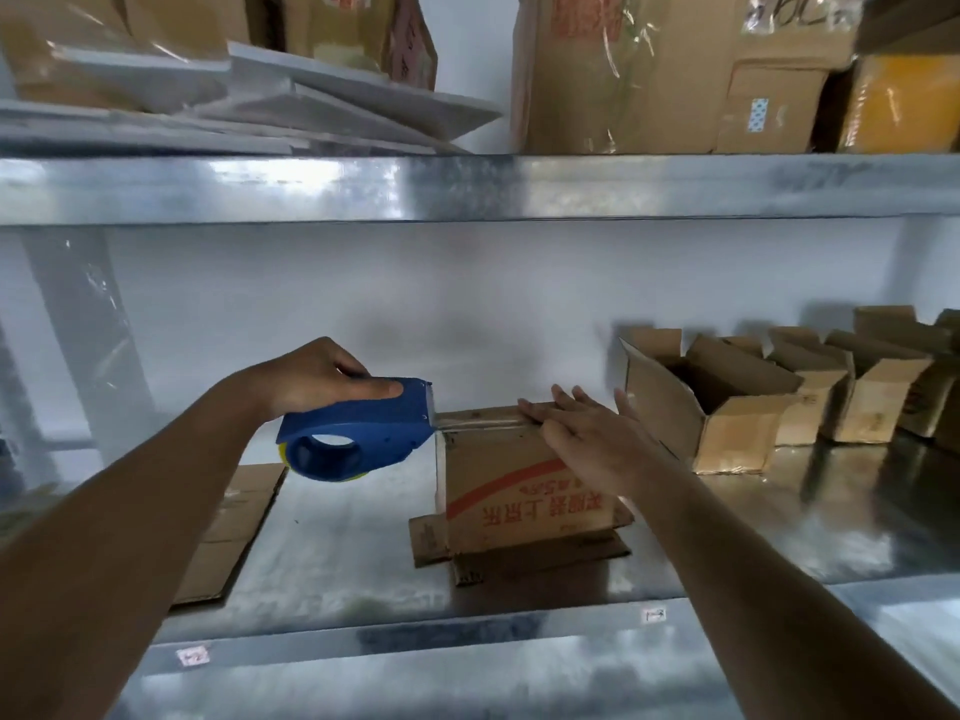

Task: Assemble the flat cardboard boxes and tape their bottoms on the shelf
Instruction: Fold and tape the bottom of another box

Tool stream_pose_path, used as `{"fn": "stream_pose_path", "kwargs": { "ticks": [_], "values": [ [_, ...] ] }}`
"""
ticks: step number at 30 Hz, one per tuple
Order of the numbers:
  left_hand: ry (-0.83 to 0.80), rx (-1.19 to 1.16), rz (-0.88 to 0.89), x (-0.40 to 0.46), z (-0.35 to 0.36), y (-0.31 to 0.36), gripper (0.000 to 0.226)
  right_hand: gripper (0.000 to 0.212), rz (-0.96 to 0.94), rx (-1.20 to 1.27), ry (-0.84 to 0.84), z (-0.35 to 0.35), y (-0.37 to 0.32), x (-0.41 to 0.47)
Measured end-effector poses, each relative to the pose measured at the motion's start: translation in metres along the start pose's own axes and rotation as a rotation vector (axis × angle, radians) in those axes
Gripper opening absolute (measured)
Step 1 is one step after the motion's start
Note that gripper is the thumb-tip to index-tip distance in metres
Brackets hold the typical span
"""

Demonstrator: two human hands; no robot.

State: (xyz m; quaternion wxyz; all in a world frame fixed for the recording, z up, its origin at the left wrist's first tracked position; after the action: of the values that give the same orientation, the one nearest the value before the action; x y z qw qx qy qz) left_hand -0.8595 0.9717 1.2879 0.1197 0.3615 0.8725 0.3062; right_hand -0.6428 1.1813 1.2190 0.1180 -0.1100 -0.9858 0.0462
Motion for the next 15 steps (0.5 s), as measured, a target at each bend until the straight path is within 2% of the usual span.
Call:
{"fn": "stream_pose_path", "kwargs": {
  "ticks": [6, 8, 12, 15],
  "values": [
    [-0.02, -0.114, 0.013, 0.007, 0.015, -0.022, 0.041, 0.053, 0.141, 0.026, -0.032, -0.009, -0.015, 0.005],
    [-0.029, -0.126, 0.011, 0.009, 0.018, -0.027, 0.045, 0.054, 0.21, 0.009, 0.017, -0.02, -0.029, 0.013],
    [-0.028, -0.145, 0.032, 0.011, 0.023, -0.029, 0.048, 0.042, 0.322, -0.078, 0.033, -0.024, -0.059, 0.035],
    [-0.026, -0.185, 0.056, 0.009, 0.027, -0.034, 0.05, 0.05, 0.387, -0.115, 0.065, -0.019, -0.071, 0.038]
  ]
}}
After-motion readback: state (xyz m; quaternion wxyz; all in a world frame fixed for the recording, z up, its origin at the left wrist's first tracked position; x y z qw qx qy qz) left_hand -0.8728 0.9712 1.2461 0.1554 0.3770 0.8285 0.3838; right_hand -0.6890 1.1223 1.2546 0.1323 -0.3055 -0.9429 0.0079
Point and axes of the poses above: each hand's wrist, its own x-axis towards the middle knuckle, its own z-axis out of the palm, y = z × x, the point moved 9 cm from there along x, towards the middle knuckle, and after that the axes turned 12 degrees about -z, right-handed, at the moved point
